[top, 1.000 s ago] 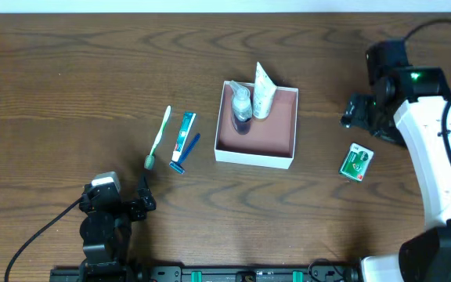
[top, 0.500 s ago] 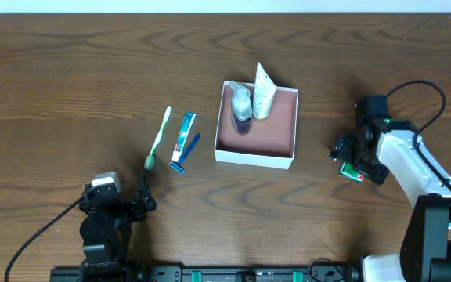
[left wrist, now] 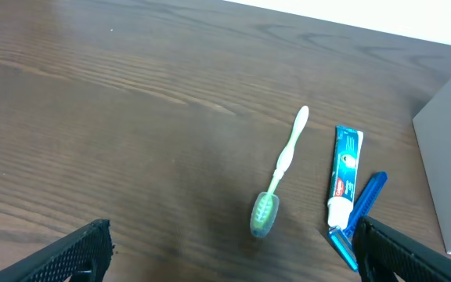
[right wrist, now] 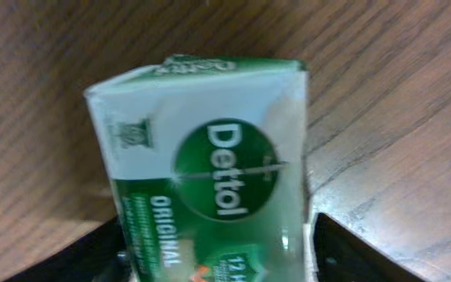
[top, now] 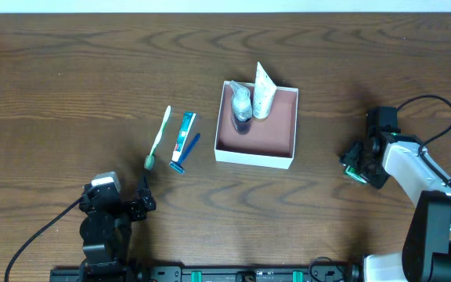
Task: Pack container
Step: 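Grasp the green Dettol soap box with the right gripper, then lower the soap box into the box and open the right gripper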
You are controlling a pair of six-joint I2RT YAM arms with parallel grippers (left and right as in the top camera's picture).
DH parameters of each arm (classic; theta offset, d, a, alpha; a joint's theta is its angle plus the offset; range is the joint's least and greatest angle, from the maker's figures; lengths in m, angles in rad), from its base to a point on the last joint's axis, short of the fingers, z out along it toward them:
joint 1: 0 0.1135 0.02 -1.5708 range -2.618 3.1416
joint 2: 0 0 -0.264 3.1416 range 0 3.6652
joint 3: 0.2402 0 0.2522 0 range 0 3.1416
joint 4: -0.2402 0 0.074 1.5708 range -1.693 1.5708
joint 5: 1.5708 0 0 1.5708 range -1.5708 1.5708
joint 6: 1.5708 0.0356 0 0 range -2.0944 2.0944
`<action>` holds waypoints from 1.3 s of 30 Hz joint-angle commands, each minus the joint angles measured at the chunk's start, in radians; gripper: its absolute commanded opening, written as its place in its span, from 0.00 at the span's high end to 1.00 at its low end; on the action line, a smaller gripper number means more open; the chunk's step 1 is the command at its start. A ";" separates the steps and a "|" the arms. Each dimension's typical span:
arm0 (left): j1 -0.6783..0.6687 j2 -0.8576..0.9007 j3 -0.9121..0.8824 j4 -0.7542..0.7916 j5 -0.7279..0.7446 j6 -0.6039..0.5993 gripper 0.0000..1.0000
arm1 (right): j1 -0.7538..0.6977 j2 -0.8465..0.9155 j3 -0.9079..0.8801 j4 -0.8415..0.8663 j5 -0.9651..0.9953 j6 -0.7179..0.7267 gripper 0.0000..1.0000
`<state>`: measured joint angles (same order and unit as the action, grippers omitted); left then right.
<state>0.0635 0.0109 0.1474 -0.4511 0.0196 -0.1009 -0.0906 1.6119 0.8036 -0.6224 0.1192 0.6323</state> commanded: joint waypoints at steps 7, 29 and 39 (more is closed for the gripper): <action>-0.004 -0.007 -0.018 -0.002 -0.001 -0.002 0.02 | -0.008 -0.004 -0.002 0.002 0.004 -0.032 0.48; -0.004 -0.007 -0.018 -0.002 -0.001 -0.002 0.02 | 0.461 -0.287 0.381 -0.299 -0.047 -0.102 0.57; -0.004 -0.007 -0.018 -0.002 -0.001 -0.002 0.02 | 0.664 -0.062 0.375 -0.138 -0.022 0.066 0.57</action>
<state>0.0635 0.0109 0.1474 -0.4511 0.0196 -0.1009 0.5568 1.4830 1.1755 -0.7845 0.0788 0.6331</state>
